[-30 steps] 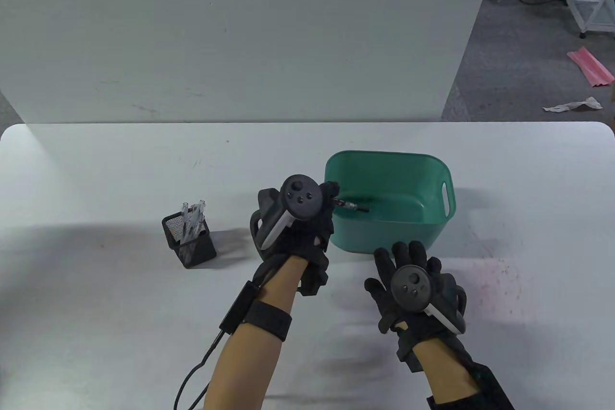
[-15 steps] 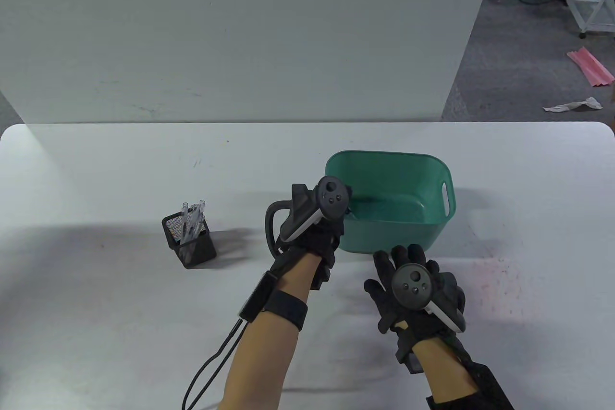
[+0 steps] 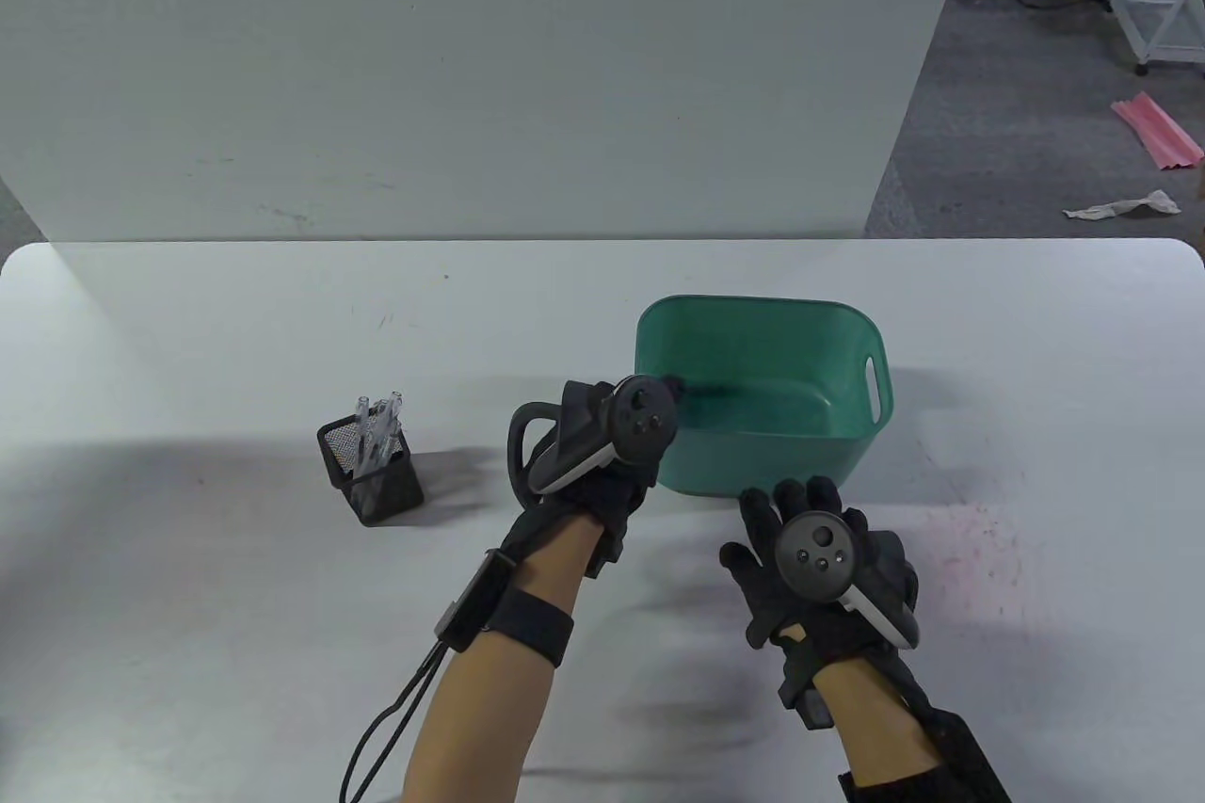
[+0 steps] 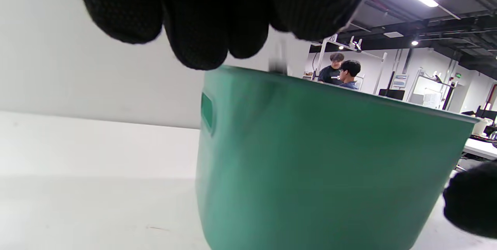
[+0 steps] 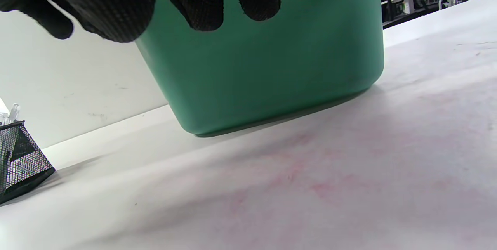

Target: Disassemble pens into components

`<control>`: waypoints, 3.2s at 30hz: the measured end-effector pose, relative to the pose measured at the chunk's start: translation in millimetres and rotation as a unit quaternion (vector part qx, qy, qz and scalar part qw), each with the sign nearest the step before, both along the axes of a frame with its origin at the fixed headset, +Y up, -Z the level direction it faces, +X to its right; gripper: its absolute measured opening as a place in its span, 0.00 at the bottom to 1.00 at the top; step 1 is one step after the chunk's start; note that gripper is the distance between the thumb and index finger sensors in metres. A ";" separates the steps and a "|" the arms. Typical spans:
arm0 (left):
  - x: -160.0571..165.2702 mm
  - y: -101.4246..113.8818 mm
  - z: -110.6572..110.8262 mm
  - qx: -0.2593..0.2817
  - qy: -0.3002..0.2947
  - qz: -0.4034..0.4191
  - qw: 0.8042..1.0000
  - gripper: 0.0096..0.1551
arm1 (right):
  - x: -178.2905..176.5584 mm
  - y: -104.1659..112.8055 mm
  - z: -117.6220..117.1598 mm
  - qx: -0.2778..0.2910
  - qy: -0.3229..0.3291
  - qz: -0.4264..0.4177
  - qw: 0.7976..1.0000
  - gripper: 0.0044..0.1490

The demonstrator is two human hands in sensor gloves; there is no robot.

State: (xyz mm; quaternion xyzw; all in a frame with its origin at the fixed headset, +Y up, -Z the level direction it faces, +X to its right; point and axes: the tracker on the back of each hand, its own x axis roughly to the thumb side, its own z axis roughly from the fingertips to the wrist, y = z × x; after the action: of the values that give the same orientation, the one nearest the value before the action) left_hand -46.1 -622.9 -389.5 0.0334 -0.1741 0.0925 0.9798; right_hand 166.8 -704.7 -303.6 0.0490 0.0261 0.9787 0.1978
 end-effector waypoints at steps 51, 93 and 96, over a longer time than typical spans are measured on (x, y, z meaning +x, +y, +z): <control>-183.4 -44.8 -27.5 -0.042 0.380 -0.195 0.903 0.24 | 4.9 3.9 -0.2 -0.014 -0.001 -0.003 1.000 0.41; -151.1 -101.2 71.9 -0.175 -0.021 0.452 0.875 0.23 | -38.4 -4.3 2.9 0.064 0.074 -0.211 0.973 0.41; -143.3 -105.1 74.7 -0.186 -0.031 0.455 0.870 0.23 | -36.6 -5.4 2.2 0.056 0.071 -0.234 0.968 0.39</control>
State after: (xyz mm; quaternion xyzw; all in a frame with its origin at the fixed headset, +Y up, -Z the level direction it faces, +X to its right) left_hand -189.3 -727.9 -314.8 -0.0768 -0.1491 0.5596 0.8116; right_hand 130.2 -710.1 -301.4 0.1345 -0.0274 0.8990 0.4159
